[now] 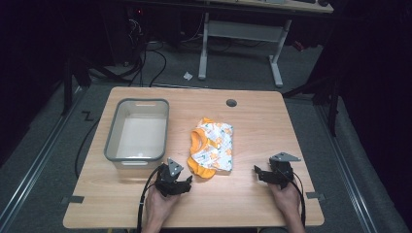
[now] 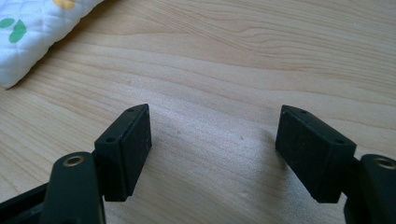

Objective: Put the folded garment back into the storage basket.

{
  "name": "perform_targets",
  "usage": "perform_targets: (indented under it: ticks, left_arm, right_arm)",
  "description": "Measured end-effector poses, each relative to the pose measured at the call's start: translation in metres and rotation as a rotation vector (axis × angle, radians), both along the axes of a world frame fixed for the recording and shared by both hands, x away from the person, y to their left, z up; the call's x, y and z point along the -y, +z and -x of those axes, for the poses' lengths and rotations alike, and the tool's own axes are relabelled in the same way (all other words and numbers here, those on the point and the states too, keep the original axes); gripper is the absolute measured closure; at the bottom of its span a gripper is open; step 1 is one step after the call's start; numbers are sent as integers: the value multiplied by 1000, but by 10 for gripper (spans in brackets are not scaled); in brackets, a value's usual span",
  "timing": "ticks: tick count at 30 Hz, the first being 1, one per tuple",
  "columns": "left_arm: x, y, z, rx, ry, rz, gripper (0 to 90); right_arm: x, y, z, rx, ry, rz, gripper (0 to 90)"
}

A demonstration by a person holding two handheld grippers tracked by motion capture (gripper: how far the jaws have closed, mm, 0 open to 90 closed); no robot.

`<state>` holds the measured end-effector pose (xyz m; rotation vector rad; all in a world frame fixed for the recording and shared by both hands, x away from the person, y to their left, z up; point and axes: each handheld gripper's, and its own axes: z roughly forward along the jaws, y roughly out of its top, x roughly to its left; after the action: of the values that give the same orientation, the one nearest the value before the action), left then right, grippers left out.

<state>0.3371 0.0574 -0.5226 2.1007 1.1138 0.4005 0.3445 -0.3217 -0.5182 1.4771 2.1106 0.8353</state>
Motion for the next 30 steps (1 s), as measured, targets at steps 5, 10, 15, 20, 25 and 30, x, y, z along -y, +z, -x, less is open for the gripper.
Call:
perform_targets:
  ticks: [5,10,15,20,25,30]
  left_arm:
    - [3,6,1,17,-16,15,277]
    - [6,10,2,21,-33,19,287]
    - [9,16,1,2,-54,57,298]
    - [11,21,0,-8,-59,80,295]
    - [13,26,-4,-7,-63,88,282]
    - [19,32,-8,6,-69,74,270]
  right_arm:
    - [0,0,0,0,1,1,271]
    - [0,0,0,1,1,1,271]
    - [0,0,0,1,1,1,271]
    - [0,0,0,1,1,1,270]
    - [0,0,0,0,1,0,270]
    - [0,0,0,0,2,1,270]
